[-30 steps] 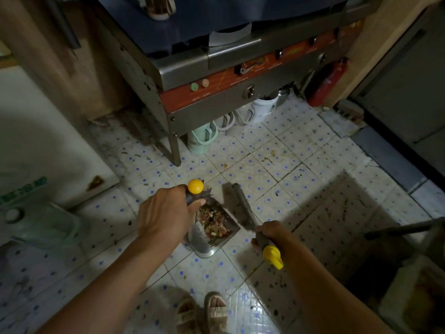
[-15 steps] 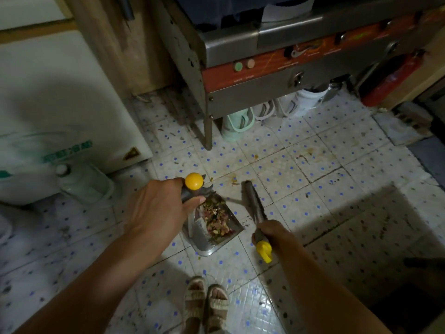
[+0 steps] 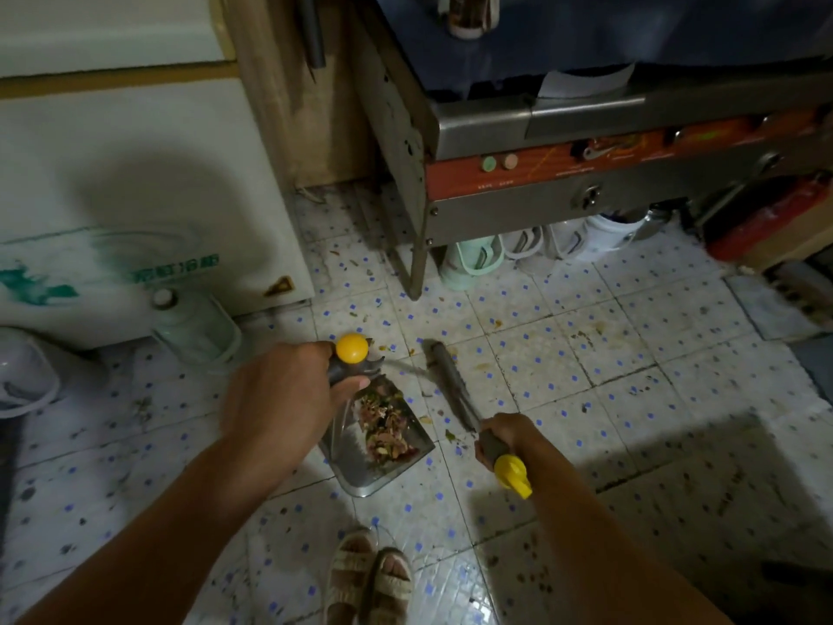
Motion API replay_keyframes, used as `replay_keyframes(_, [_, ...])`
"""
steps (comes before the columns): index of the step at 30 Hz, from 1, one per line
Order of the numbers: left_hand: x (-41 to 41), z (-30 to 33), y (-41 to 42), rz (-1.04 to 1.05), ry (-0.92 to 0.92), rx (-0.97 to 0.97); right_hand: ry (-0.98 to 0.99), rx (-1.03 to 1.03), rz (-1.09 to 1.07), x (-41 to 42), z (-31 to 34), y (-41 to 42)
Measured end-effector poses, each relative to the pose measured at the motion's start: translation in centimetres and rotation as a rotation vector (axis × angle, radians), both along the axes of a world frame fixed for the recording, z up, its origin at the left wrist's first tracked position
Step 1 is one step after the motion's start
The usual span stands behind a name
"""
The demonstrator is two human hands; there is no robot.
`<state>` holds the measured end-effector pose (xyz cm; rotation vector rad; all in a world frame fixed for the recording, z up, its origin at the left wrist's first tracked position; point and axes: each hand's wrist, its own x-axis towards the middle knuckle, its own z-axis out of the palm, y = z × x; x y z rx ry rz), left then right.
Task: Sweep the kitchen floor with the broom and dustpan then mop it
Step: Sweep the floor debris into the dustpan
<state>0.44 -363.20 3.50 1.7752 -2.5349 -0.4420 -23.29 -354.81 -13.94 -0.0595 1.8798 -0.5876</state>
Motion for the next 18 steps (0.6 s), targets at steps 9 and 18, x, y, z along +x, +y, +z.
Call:
replay_keyframes(9, [2.6,-0.6,-0.1,0.055,0.083,-0.02,0.047,-0.033,-0.023,-0.7,-1.8,-4.6])
replay_keyframes(18, [6.2,-0.4,0.7,0.098,0.096,0.0,0.066,0.066,0.321,9.4,-3.1,-2.9])
